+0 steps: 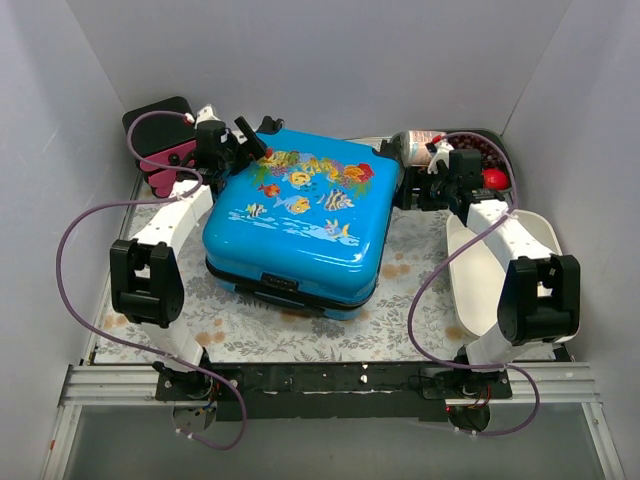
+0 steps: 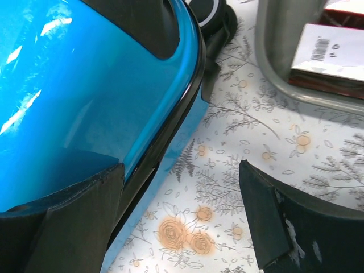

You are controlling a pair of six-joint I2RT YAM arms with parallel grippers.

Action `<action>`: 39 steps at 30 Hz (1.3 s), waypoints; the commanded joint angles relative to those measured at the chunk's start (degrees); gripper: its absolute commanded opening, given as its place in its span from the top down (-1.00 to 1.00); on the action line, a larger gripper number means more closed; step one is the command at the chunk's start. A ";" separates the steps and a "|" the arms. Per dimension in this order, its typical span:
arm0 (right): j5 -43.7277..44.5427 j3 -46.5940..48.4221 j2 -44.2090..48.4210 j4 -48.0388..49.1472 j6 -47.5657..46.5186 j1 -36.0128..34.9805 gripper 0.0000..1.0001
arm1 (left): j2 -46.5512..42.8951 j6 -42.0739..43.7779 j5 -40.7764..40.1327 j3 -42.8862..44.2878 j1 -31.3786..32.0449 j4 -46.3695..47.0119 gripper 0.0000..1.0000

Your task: Open, take out, and arrange the luggage

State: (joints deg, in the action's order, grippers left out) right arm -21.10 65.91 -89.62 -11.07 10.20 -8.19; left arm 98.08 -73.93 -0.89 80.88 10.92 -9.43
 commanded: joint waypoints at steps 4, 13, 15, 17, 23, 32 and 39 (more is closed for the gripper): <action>15.09 0.55 8.31 -6.65 -0.18 -2.36 -0.96 | 7.03 -3.68 13.28 4.98 5.61 -6.03 -0.97; 25.85 -11.23 29.93 -16.07 5.78 -2.36 -0.96 | 7.65 -0.25 -2.35 17.02 5.43 -17.19 -0.96; 23.57 -14.83 35.29 -20.46 6.76 -2.36 -0.95 | 6.51 0.72 -6.56 17.56 5.26 -20.35 -0.97; 16.85 -18.08 41.33 -21.62 6.94 -2.27 -0.95 | 3.62 1.68 -10.00 16.95 5.25 -22.46 -0.96; -17.50 -34.51 53.13 -9.43 2.02 -2.54 -0.94 | -10.92 -0.60 -13.18 12.21 4.29 -36.18 -0.96; -32.13 -44.10 56.49 8.13 0.25 -3.76 -0.89 | -32.86 -7.54 -16.07 -8.19 3.85 -40.92 -0.96; -31.37 -47.10 53.86 13.44 1.49 -7.63 -0.78 | -37.35 -10.70 -11.08 -13.38 3.76 -38.65 -0.96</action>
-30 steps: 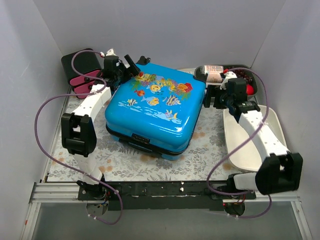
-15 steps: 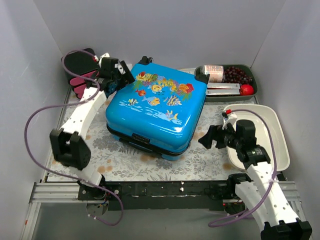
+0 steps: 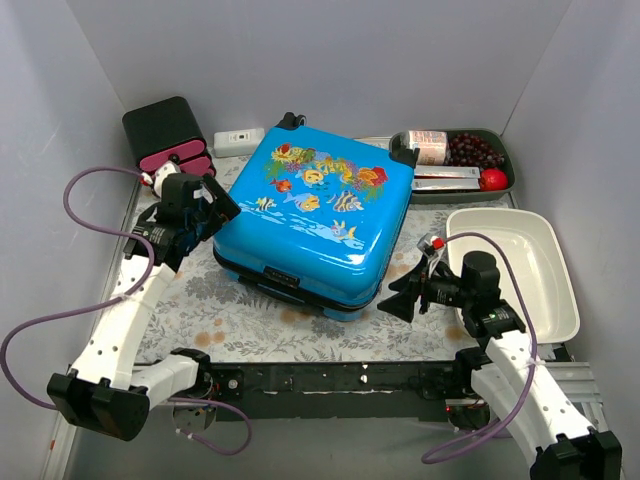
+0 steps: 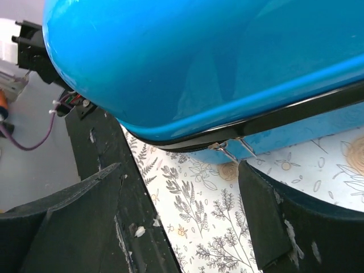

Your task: Open, take out, and arrange the luggage

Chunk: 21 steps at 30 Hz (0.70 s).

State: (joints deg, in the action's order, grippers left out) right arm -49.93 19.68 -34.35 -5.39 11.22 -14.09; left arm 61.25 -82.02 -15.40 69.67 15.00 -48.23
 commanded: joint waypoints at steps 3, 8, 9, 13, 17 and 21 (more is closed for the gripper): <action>-0.70 -1.66 -3.18 10.99 0.64 -3.57 -0.67 | -1.14 -2.80 7.39 -4.80 -0.33 3.48 -0.96; 3.26 -2.80 -6.25 14.17 0.55 -5.51 -0.50 | -0.87 -2.18 8.10 -6.04 -0.33 4.11 -0.96; 3.44 -3.50 -6.43 15.74 0.55 -5.69 -0.49 | -0.87 -2.27 8.10 -6.04 -0.24 4.19 -0.96; 4.22 -3.95 -8.19 17.43 0.38 -6.74 -0.47 | -1.05 -2.36 8.54 -7.26 -0.24 4.89 -0.97; 6.34 -3.69 -7.93 16.20 -1.64 -7.09 -0.46 | -1.05 -2.53 8.72 -8.14 -0.33 4.72 -0.96; 5.38 -4.48 -8.63 18.65 -1.56 -7.18 -0.37 | -1.48 -2.80 9.33 -9.28 -0.24 5.33 -0.96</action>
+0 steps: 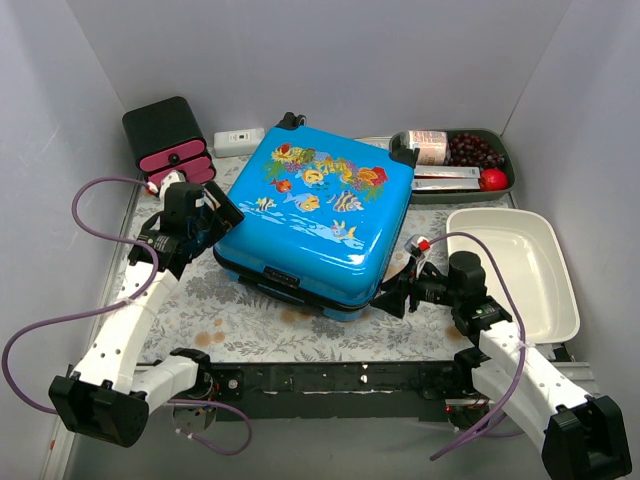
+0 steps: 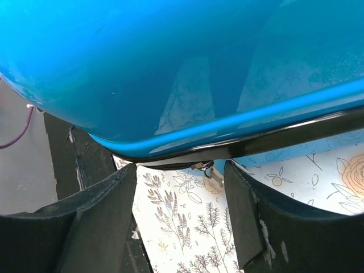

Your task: Open, take out, and arrange the luggage

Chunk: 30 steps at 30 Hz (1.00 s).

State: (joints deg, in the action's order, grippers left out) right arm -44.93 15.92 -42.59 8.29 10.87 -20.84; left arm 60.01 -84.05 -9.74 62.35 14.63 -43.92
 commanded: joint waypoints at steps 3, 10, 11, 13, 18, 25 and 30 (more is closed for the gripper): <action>-0.07 -0.72 -1.79 7.35 -1.47 -0.60 -0.25 | -0.07 -0.59 3.59 -2.32 0.05 1.38 -0.96; 1.16 0.51 -4.34 8.75 -4.81 -0.78 0.04 | 0.73 -0.06 2.79 -1.79 0.13 1.12 -0.96; 1.59 0.51 -4.61 8.84 -5.42 -0.78 0.08 | 0.81 -0.06 3.05 -1.79 0.13 1.29 -0.96; 3.60 0.78 -5.48 7.88 -6.13 -0.78 0.15 | 0.90 -0.15 3.58 -2.14 0.04 1.64 -0.96; 4.67 0.16 -5.49 9.55 -6.13 -0.87 0.55 | 0.99 -0.15 4.46 -2.93 0.04 2.70 -0.96; 7.57 0.86 -4.35 8.94 -5.87 -0.96 0.97 | 0.02 -0.23 5.08 -3.55 0.13 3.05 -0.96; 5.91 2.97 -3.30 0.08 -6.48 -3.76 0.97 | -0.77 -1.73 4.20 -4.43 0.04 3.05 -0.96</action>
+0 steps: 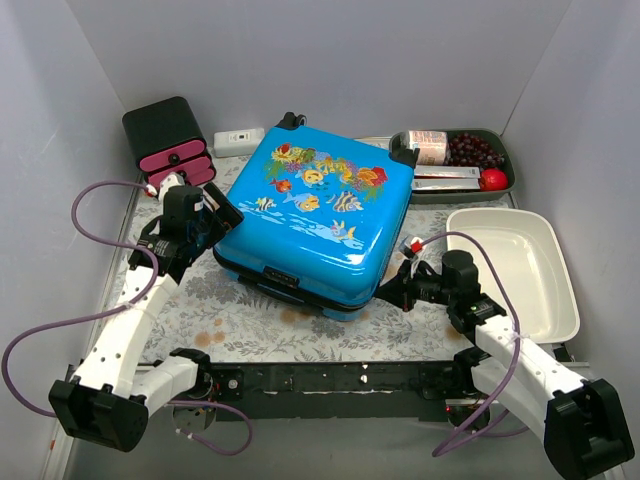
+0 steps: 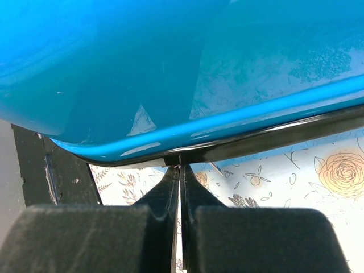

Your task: Open, take out, and arrange the luggage

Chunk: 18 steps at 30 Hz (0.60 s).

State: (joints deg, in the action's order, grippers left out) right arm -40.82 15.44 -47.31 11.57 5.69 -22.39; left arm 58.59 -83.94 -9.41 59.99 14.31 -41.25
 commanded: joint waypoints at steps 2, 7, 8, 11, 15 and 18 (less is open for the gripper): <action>2.49 4.33 2.57 -5.67 -1.82 -3.70 0.97 | 0.56 -2.71 3.96 -2.15 0.46 0.82 -0.96; 5.57 5.91 5.30 -15.33 -1.74 -7.31 0.97 | 0.82 -4.91 5.19 -2.86 0.37 2.76 -0.96; 5.75 6.09 5.30 -16.14 -1.65 -7.58 0.97 | 0.91 -5.09 5.10 -2.77 0.46 2.85 -0.96; 8.73 6.18 5.21 -17.55 -0.25 -8.54 0.97 | -0.31 -5.44 3.70 -1.72 0.46 2.32 -0.96; 12.69 7.32 4.33 -17.55 0.90 -8.63 0.97 | -3.20 -5.79 -2.62 3.53 0.37 -7.39 -0.97; 12.25 7.67 5.21 -17.02 1.86 -8.55 0.97 | -6.71 -9.12 -8.42 5.23 0.37 -18.80 -0.96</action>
State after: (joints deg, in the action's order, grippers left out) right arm -29.71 20.58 -42.68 -4.08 5.91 -30.50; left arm 57.28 -88.82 -11.73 61.10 14.31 -45.21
